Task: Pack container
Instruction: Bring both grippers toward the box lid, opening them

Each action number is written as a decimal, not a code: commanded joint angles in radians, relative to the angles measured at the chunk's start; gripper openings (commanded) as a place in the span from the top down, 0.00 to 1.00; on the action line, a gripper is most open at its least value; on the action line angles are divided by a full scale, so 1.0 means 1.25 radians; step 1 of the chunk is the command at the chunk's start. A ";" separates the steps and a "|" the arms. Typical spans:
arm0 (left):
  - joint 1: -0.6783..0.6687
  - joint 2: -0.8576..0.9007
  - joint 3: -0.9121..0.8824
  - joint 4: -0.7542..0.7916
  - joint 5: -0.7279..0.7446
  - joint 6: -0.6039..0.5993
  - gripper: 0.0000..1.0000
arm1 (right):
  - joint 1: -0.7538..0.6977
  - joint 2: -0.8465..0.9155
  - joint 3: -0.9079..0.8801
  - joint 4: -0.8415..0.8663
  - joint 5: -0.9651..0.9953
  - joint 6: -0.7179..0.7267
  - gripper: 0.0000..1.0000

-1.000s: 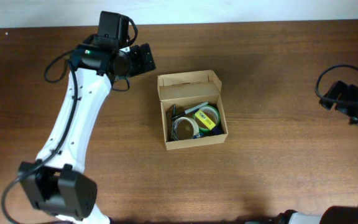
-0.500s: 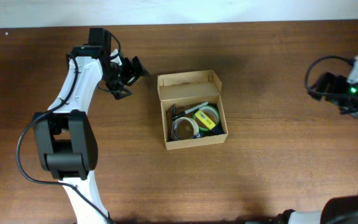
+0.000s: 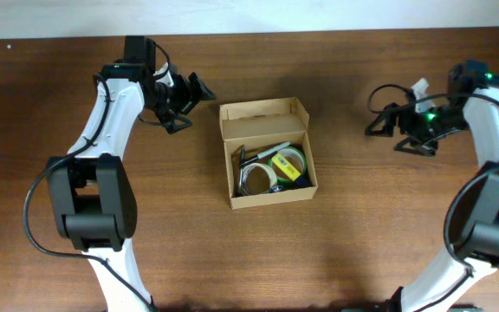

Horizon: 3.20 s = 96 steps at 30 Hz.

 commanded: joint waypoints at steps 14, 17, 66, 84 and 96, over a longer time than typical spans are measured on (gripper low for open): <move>0.047 0.016 0.003 0.169 0.190 -0.153 0.07 | 0.034 -0.006 0.091 -0.075 0.038 -0.106 0.01; 0.051 0.043 0.003 0.185 0.233 -0.153 0.07 | 0.034 0.016 0.099 -0.066 0.023 -0.090 0.01; 0.042 0.181 0.003 0.282 0.339 -0.150 0.18 | 0.052 0.187 0.294 0.002 -0.307 0.140 0.01; 0.053 0.185 0.003 0.282 0.286 -0.146 0.98 | 0.051 0.187 0.294 -0.038 -0.240 0.121 0.89; 0.052 0.209 0.003 0.268 0.248 -0.147 0.98 | 0.052 0.198 0.294 -0.021 -0.192 0.156 0.96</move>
